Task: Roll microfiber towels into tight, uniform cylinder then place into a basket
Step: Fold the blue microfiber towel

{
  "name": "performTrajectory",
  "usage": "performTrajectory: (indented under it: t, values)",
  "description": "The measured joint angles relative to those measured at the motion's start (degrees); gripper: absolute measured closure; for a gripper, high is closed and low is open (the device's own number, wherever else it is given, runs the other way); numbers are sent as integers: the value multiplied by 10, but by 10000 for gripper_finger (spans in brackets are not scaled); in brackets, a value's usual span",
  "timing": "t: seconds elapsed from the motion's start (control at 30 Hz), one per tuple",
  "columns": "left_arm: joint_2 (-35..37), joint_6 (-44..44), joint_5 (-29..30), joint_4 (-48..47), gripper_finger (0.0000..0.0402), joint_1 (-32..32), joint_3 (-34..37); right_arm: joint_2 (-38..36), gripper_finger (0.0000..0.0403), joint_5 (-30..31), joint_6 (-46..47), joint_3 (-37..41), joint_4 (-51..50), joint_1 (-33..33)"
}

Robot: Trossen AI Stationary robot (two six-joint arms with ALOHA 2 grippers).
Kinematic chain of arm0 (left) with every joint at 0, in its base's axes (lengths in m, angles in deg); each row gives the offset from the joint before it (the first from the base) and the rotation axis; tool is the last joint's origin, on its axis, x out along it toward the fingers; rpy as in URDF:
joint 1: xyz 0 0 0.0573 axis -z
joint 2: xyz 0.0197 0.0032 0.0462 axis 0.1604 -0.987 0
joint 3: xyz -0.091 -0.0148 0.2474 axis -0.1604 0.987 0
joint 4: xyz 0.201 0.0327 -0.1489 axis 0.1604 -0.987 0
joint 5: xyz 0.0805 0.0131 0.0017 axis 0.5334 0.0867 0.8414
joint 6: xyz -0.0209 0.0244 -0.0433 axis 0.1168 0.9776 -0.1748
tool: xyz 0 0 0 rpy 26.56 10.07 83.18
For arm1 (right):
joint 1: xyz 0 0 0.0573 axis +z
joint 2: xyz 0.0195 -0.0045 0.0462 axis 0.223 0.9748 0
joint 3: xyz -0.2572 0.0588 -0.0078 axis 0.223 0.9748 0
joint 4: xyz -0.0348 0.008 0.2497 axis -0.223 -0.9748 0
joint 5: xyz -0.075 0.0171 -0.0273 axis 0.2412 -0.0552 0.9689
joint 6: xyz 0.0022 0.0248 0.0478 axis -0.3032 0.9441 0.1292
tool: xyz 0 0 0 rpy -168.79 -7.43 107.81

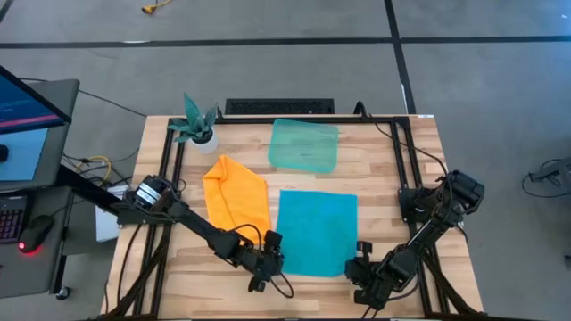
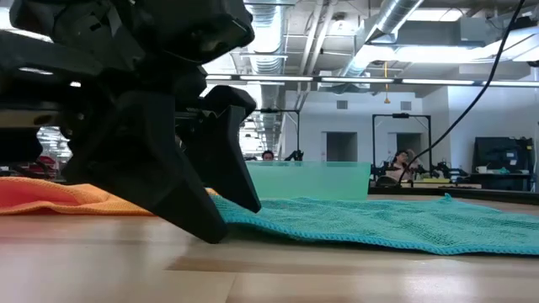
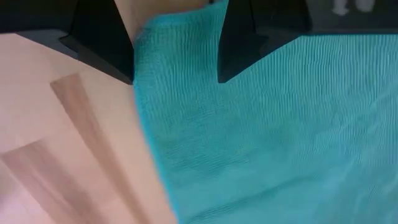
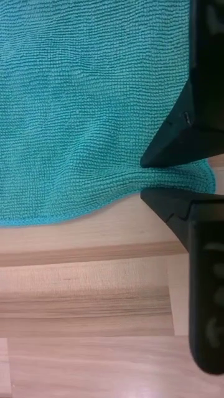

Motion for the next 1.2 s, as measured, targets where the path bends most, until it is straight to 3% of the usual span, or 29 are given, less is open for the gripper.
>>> performTrajectory:
  t: [0.23,0.63,0.8,1.0,1.2]
  values:
    - [0,-29,1,-8,225,0,0,0,310,-1,0,0,0,0]
    - [0,-5,-29,-48,394,1,-27,3,311,6,-35,-21,-14,0]
    - [0,-15,-4,-155,394,18,-87,5,332,10,-60,-53,-32,-2]
    - [0,-18,79,-241,399,54,-141,4,392,25,-73,-79,-67,3]
    - [0,-19,141,-299,400,80,-179,3,377,46,-87,-110,-85,4]
